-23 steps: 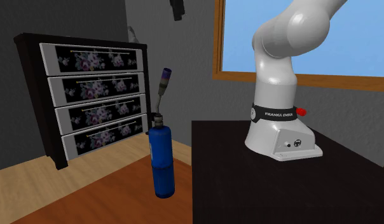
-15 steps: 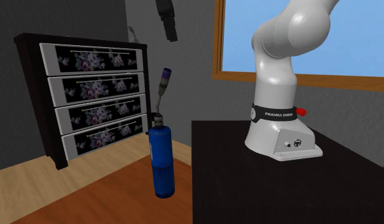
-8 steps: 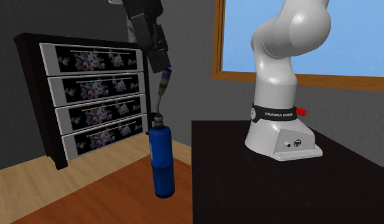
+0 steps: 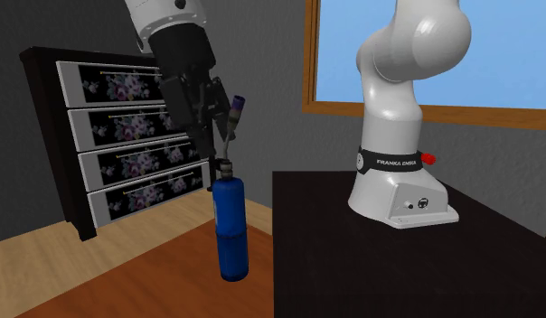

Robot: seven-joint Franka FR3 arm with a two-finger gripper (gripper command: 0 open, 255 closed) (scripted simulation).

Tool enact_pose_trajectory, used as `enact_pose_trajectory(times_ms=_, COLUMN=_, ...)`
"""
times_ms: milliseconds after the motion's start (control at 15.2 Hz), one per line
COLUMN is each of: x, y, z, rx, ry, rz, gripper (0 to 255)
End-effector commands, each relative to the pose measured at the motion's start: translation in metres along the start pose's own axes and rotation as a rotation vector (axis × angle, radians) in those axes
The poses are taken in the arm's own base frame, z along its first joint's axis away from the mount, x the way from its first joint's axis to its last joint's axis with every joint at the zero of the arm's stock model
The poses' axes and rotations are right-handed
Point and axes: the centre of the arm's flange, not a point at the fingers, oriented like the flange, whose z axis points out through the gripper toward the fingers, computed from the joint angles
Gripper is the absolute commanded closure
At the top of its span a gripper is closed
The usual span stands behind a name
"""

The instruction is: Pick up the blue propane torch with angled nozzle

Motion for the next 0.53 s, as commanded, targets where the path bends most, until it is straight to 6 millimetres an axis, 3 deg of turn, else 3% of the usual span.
enact_pose_trajectory(times_ms=0, x=0.004, y=-0.002, z=0.010, rx=0.001, ry=-0.001, rz=0.002, gripper=0)
enact_pose_trajectory(times_ms=264, x=0.012, y=-0.002, z=0.033, rx=0.001, ry=-0.001, rz=0.002, gripper=0)
enact_pose_trajectory(times_ms=396, x=0.012, y=-0.002, z=0.033, rx=0.001, ry=-0.001, rz=0.002, gripper=0)
enact_pose_trajectory(times_ms=462, x=0.011, y=-0.002, z=0.034, rx=0.001, ry=-0.001, rz=0.002, gripper=255)
